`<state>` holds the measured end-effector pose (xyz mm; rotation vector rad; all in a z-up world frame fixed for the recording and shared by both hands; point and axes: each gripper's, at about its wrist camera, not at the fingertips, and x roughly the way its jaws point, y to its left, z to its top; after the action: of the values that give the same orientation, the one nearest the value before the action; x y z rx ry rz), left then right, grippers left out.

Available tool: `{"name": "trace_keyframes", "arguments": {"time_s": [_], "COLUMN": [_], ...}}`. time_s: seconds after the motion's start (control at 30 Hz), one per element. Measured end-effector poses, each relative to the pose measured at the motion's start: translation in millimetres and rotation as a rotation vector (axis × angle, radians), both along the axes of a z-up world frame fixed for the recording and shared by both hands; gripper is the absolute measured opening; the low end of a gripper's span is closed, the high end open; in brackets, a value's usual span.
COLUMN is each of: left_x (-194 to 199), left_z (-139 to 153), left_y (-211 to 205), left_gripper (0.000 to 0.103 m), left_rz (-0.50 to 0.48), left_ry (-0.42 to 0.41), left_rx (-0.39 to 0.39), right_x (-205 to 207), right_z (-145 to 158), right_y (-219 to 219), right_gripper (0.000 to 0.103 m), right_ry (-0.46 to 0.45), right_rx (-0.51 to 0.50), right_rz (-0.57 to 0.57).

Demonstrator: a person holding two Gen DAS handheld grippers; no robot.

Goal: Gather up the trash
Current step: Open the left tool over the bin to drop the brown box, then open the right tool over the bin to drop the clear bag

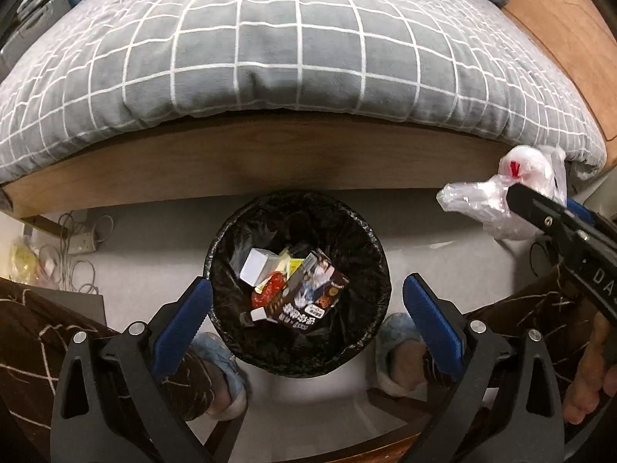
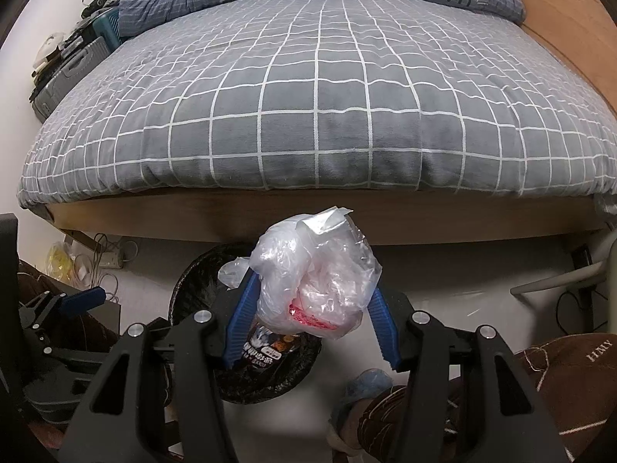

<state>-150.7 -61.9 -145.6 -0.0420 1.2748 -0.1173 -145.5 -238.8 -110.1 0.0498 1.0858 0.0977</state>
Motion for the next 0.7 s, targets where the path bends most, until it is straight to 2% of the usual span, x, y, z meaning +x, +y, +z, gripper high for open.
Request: {"name": "trace_keyframes", "arguments": {"time_s": [0.3,0.7], "left_x": [4,0], "left_z": [24,26], "left_y": [42,96], "left_gripper": [0.097,0.097], "left_rz": [0.054,0.147], "left_ry": [-0.059,-0.066], "left_rx": [0.02,0.023], "right_x": [9,16], "right_z": [-7,-14], "right_y": [34,92], "right_gripper": [0.052,0.053], "right_ry": [0.021,0.052], "right_rx": [0.01,0.031], "right_rz": [0.07,0.188]}}
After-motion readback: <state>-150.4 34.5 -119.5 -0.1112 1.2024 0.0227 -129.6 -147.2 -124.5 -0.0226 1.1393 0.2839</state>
